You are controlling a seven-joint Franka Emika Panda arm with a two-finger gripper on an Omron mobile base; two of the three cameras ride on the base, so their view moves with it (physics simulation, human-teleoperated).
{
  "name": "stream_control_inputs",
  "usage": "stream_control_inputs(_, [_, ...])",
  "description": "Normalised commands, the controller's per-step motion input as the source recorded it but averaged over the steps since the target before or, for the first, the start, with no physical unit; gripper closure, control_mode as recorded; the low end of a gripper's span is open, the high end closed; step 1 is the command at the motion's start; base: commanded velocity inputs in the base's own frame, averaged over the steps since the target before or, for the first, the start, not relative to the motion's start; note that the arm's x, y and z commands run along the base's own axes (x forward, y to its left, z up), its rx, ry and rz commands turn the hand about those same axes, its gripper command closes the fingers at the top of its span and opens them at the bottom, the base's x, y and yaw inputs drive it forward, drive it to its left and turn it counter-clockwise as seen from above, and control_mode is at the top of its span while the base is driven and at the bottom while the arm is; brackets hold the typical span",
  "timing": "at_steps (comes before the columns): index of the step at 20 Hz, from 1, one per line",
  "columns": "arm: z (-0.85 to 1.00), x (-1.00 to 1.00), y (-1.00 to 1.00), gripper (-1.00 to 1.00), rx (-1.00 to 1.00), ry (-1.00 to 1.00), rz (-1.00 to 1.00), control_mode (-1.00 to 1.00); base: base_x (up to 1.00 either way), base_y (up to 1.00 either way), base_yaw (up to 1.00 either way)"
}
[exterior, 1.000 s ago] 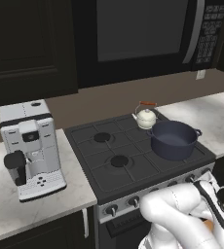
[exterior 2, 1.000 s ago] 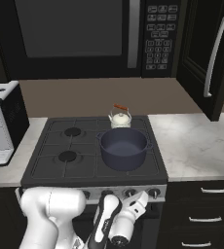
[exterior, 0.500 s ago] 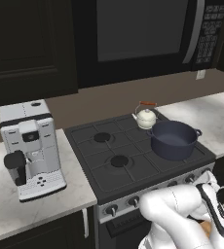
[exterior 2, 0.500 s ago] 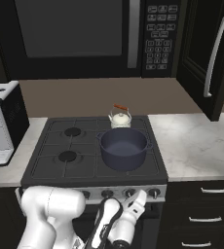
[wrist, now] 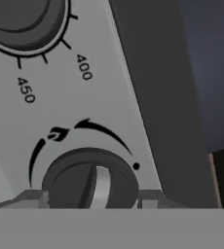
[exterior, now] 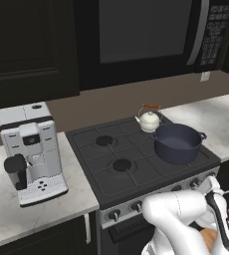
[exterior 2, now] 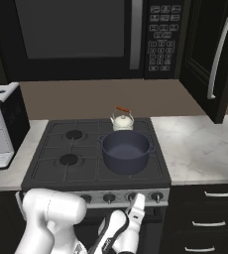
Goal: Pick the kettle from the cabinet and place it on a stove burner. Then pick the pot from the counter and place it on another stove burner. Finally, turn both burners on.
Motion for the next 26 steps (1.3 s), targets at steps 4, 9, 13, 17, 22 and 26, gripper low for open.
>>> stream_control_inputs(4, [0.02,-0.06,0.02,1.00,-0.19,-0.06,0.02,-1.00,0.00,0.00,0.00])
stream_control_inputs(9, [0.00,-0.05,0.00,-1.00,-0.03,0.00,0.00,-1.00,0.00,0.00,0.00])
stream_control_inputs(13, [-0.01,0.00,0.04,-1.00,0.00,0.00,0.00,-1.00,0.00,0.00,0.00])
stream_control_inputs(17, [0.00,-0.18,-0.01,-1.00,0.04,-0.02,0.00,-1.00,0.00,0.00,0.00])
stream_control_inputs(22, [0.00,-0.27,-0.23,-1.00,0.14,-0.02,0.01,-1.00,0.00,0.00,0.00])
stream_control_inputs(26, [0.00,-0.27,-0.32,-1.00,0.14,-0.03,0.03,-1.00,0.00,0.00,0.00])
